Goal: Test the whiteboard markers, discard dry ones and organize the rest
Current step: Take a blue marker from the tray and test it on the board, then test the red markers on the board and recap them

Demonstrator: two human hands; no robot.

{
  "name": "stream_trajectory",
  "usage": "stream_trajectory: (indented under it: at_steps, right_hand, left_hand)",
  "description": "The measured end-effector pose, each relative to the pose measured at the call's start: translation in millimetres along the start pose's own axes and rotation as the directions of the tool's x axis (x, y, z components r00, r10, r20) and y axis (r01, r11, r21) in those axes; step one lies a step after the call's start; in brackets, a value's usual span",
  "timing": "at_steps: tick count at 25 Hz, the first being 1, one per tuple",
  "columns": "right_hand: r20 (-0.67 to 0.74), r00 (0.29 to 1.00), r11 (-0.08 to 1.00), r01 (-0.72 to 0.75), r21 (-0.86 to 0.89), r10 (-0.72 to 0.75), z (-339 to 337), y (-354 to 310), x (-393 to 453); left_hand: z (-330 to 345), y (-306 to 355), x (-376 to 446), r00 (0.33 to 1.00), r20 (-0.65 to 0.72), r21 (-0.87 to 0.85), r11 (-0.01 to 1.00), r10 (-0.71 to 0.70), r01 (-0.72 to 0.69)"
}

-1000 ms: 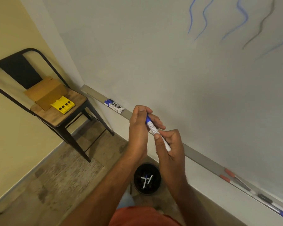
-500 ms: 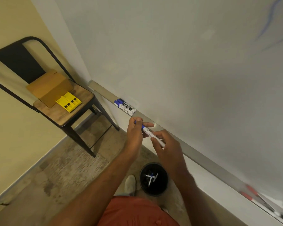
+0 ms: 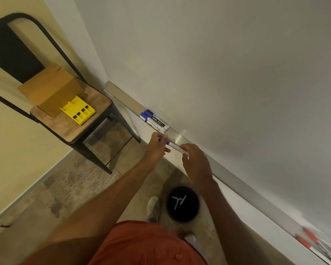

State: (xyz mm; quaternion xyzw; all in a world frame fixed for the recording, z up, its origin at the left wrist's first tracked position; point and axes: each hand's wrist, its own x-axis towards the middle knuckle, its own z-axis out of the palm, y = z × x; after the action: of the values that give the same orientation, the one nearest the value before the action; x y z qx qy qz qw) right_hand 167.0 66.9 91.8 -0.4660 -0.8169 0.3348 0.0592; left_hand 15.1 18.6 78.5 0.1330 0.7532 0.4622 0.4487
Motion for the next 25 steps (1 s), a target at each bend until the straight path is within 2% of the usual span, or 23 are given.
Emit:
stream_trajectory:
  at_steps: [2,4,7,9,14,19,25]
  right_hand:
    - [-0.02,0.999,1.0,-0.028,-0.012,0.028,11.6,2.7,22.1]
    - [-0.05,0.997,0.997,-0.065,-0.041,0.063,24.4,3.9,42.3]
    - [-0.09,0.988,0.983,-0.134,-0.122,0.124,40.6,9.3,60.0]
    - [-0.095,0.982,0.971,-0.175,-0.165,0.16,49.0,13.1,64.4]
    - [-0.069,0.989,0.954,-0.147,-0.261,0.133,60.2,21.7,61.8]
    - [-0.041,0.992,0.954,-0.122,-0.274,0.115,58.6,25.8,62.5]
    - [-0.092,0.992,0.98,-0.105,-0.171,0.09,55.1,37.0,50.9]
  left_hand:
    - [-8.9,-2.6,22.3,0.998,-0.039,0.127,0.991,0.047,-0.042]
    - [-18.0,-6.3,44.3,0.987,-0.062,0.33,0.937,0.145,-0.117]
    - [-24.4,-14.1,68.9,0.934,0.047,0.623,0.721,0.354,-0.305]
    - [-25.9,-19.5,81.8,0.901,0.141,0.727,0.575,0.411,-0.376]
    - [-27.6,-38.8,98.5,0.908,0.215,0.802,0.465,0.36,-0.375]
    - [-27.6,-46.2,103.1,0.904,0.236,0.794,0.465,0.358,-0.391]
    - [-25.3,-43.0,96.4,0.896,0.223,0.792,0.465,0.384,-0.396]
